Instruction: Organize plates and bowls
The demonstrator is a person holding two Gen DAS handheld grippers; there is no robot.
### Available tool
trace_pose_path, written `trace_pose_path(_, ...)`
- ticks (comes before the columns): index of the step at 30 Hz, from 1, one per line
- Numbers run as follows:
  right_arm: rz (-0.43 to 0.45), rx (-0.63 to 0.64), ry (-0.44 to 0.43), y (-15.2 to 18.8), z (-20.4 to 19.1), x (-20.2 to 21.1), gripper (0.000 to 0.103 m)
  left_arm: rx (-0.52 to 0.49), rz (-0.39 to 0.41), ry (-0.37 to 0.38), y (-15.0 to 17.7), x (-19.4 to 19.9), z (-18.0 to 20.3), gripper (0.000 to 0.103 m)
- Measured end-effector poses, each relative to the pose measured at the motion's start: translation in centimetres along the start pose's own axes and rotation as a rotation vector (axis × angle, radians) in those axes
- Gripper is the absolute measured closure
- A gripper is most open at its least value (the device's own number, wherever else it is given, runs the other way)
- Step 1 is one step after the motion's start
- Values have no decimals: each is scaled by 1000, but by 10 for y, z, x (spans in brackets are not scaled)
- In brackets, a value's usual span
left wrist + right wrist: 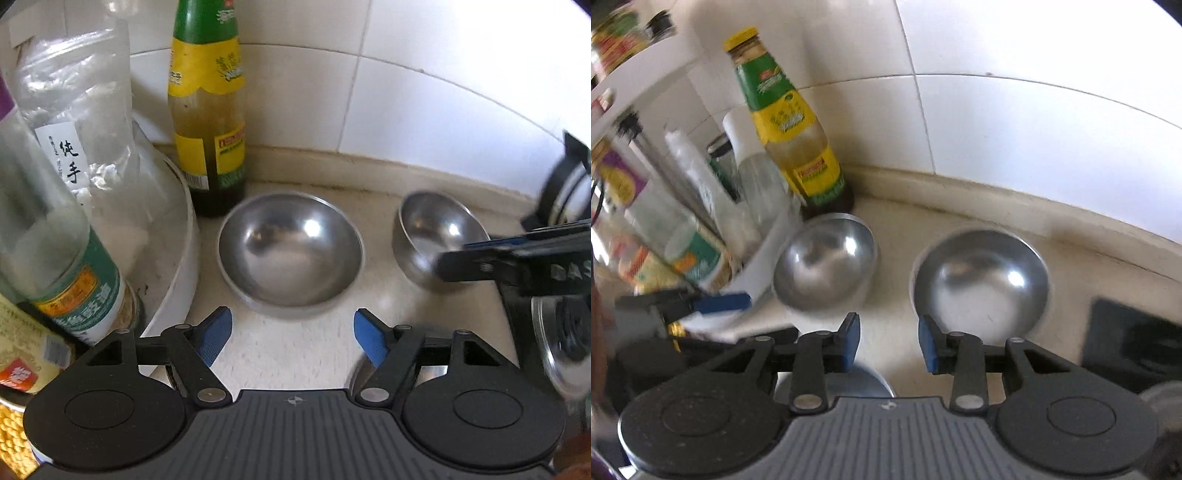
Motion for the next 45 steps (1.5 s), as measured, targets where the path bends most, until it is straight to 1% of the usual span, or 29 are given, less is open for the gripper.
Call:
trace_pose_path(2, -13, 2, -25, -18, -6, -19, 45, 20, -4, -20, -6, -8, 1, 25)
trace_pose_path(4, -15, 32, -24, -34, -14, -38, 45, 48, -10, -56, -9, -17, 0, 25)
trace_pose_path(5, -17, 35, -25, -41, -17, -48, 45, 70, -10, -61, -9, -20, -2, 25)
trace_pose_path(8, -28, 61, -23, -55, -23, -74, 45, 165, -6, -71, -12, -26, -11, 25)
trace_pose_path(10, -44, 81, -20, -59, -23, -88, 45, 193, -7, -93, -14, -30, -14, 25)
trace_pose_path(14, -70, 90, -22, -63, -20, -110, 45, 202, -34, -121, -14, -46, -13, 27)
trace_pose_path(16, -89, 95, -26, -64, -19, -120, 45, 190, -42, -137, -13, -51, -10, 27)
trace_pose_path(20, -127, 110, -24, -60, -17, -134, 46, 175, -48, -143, -12, -58, -7, 28)
trace_pose_path(24, -147, 120, -25, -53, -16, -139, 49, 167, -41, -149, -15, -62, -6, 32)
trace_pose_path(26, -144, 125, -21, -51, -16, -138, 50, 157, -45, -147, -15, -64, -5, 37)
trace_pose_path(27, -145, 125, -23, -50, -16, -137, 50, 152, -50, -144, -16, -68, -4, 38)
trace_pose_path(32, -145, 117, -24, -46, -15, -137, 51, 119, -46, -150, -17, -73, -1, 41)
trace_pose_path(39, -135, 83, -49, -44, -14, -128, 52, 126, -46, -142, -18, -65, -4, 39)
trace_pose_path(45, -101, 64, -74, -48, -16, -110, 52, 116, -8, -131, -22, -48, -3, 36)
Point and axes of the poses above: each gripper's, at about its wrist camera, not at the fingertips, and x roughly against the way its jaws point, z to its right, y to its underside, the point moved 1 cm from there along -x, roughly the way its jaws point, and after that the axes turned 5 degrees about -y, right-handed, at the moved point
